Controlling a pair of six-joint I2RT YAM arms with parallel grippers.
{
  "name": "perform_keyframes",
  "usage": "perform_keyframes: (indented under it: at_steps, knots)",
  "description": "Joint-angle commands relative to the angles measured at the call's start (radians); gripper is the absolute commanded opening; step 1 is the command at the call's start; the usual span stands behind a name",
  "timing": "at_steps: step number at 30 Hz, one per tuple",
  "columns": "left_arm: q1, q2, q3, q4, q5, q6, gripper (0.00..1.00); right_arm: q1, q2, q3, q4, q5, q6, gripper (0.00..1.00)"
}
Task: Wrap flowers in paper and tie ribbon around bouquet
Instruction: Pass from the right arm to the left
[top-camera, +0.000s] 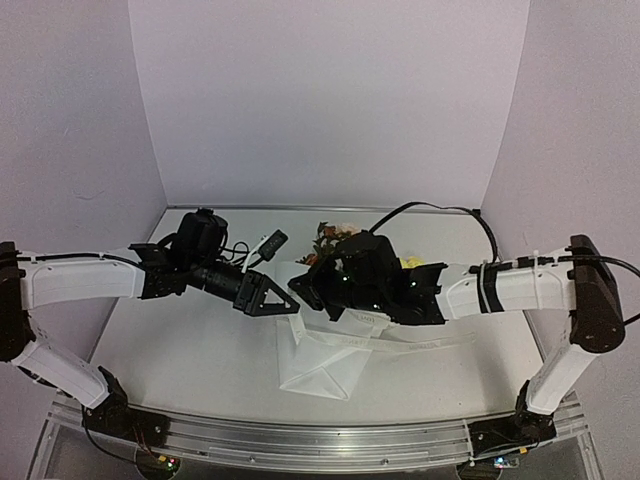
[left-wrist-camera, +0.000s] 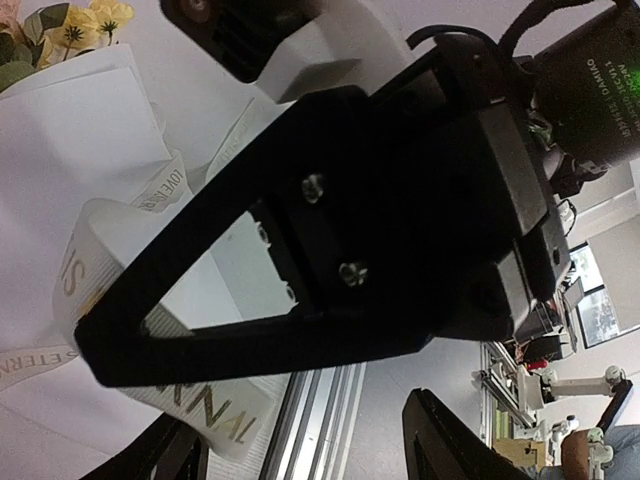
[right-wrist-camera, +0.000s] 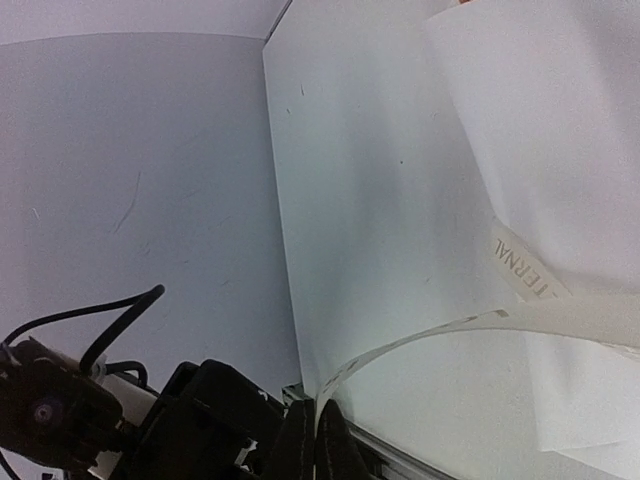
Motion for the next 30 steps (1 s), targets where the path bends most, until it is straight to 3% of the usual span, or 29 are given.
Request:
perform_keyframes:
  at_steps: [1, 4, 10, 16, 18, 22, 25, 30]
  knots:
    - [-0.003, 0.008, 0.027, 0.01, 0.053, 0.045, 0.67, -0.001, 0.044, 0.019, 0.127, -0.081, 0.046, 0.0]
    - [-0.003, 0.027, 0.032, 0.004, 0.035, 0.045, 0.59, -0.003, 0.043, 0.001, 0.155, -0.084, 0.061, 0.0]
    - [-0.002, 0.024, 0.042, -0.038, -0.087, 0.03, 0.15, -0.003, -0.021, -0.067, 0.147, -0.043, 0.022, 0.0]
    - [-0.003, -0.007, 0.051, -0.072, -0.164, 0.029, 0.03, -0.002, -0.033, -0.088, 0.137, -0.046, 0.009, 0.01]
    - [-0.003, -0.019, 0.058, -0.113, -0.207, 0.047, 0.01, -0.001, -0.044, -0.096, 0.137, -0.052, -0.012, 0.11]
    - [-0.054, -0.016, 0.108, -0.25, -0.339, 0.157, 0.0, -0.008, -0.121, -0.129, 0.047, -0.051, -0.12, 0.45]
    - [-0.108, -0.002, 0.153, -0.351, -0.39, 0.237, 0.0, -0.02, -0.204, -0.152, -0.07, -0.074, -0.293, 0.53]
    - [-0.143, -0.042, 0.149, -0.404, -0.383, 0.345, 0.0, -0.043, -0.304, -0.187, -0.206, -0.143, -0.742, 0.68]
